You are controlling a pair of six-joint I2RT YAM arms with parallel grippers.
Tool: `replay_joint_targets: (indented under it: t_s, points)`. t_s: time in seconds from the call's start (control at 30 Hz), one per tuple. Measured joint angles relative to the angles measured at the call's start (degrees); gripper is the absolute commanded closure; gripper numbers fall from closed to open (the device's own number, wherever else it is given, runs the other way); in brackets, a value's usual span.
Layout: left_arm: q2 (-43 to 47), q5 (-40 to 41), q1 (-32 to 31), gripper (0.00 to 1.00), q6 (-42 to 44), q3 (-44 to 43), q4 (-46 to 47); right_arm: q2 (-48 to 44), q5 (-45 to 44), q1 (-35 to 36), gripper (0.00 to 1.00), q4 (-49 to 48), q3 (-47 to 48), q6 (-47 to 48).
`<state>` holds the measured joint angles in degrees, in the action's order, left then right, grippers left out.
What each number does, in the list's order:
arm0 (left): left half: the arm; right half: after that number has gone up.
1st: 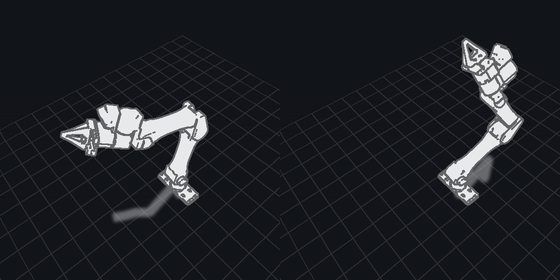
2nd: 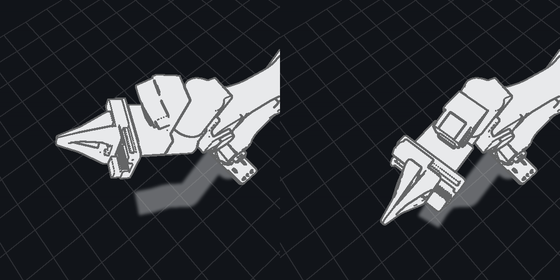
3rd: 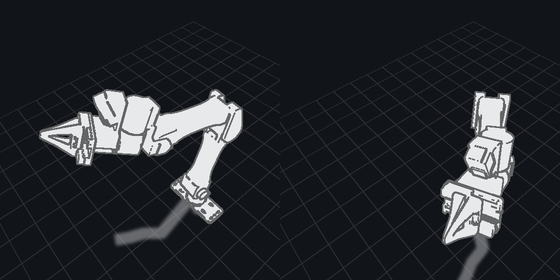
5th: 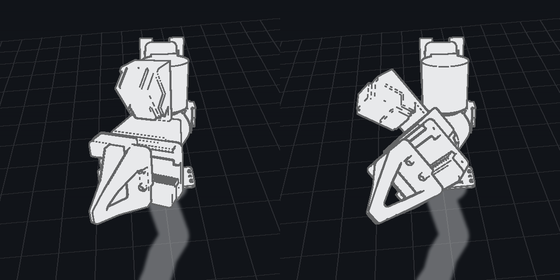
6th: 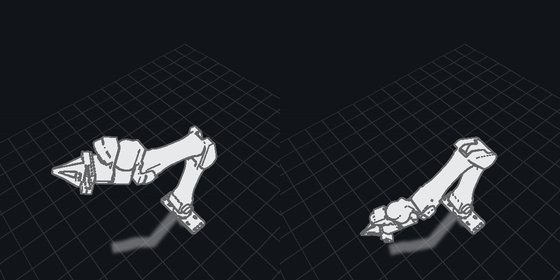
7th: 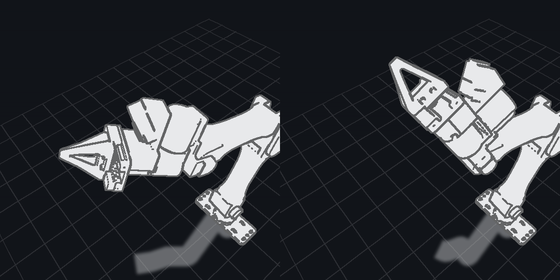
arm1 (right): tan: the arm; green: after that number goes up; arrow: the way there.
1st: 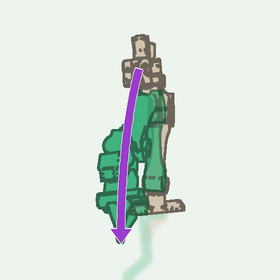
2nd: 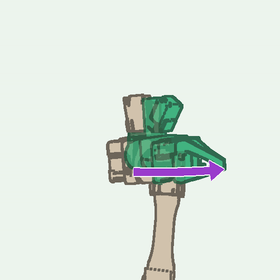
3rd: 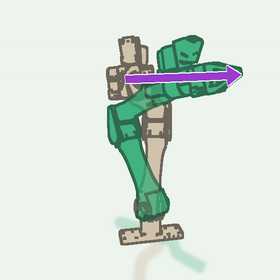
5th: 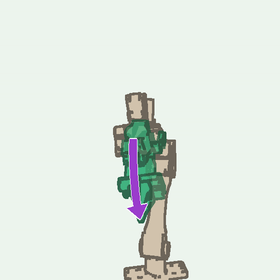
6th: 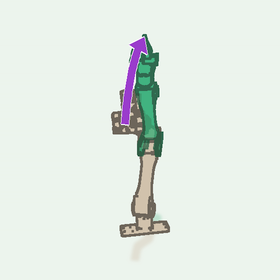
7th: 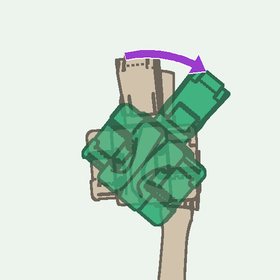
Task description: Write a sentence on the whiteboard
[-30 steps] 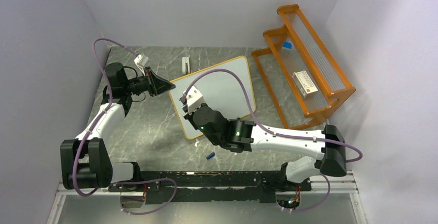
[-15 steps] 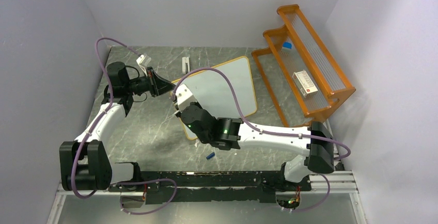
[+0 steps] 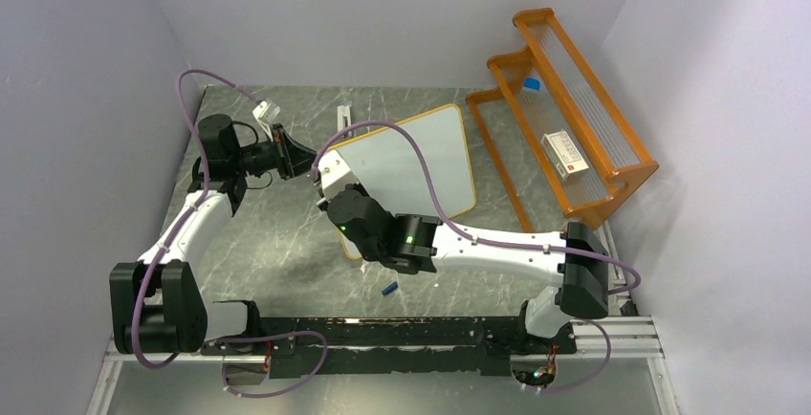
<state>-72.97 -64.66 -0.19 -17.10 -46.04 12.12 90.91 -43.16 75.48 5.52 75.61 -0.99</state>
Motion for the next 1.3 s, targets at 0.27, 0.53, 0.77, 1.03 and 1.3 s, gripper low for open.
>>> replay_joint_targets:
  t_s: [0.27, 0.53, 0.77, 1.03, 1.3]
  points:
    - [0.0, 0.0, 0.0, 0.95, 0.0, 0.0, 0.0, 0.7, 0.1, -0.6, 1.0, 0.0, 0.8, 0.0]
    - [0.1, 0.0, 0.0, 0.95, 0.0, 0.0, 0.0, 1.0, 0.3, -1.1, 1.0, 0.2, 1.3, 0.0]
    - [0.1, 0.1, -0.1, 0.95, 0.0, 0.0, 0.0, 2.3, 0.9, -1.6, 1.0, 0.4, 1.9, -0.1]
    - [0.1, 0.4, -0.1, 0.95, 0.0, 0.0, 0.0, 2.8, 1.3, -1.7, 1.0, 0.9, 2.5, -0.2]
    - [0.1, 0.6, -0.1, 0.95, 0.0, 0.0, 0.0, 2.9, 1.6, -1.9, 1.0, 1.9, 2.7, -1.0]
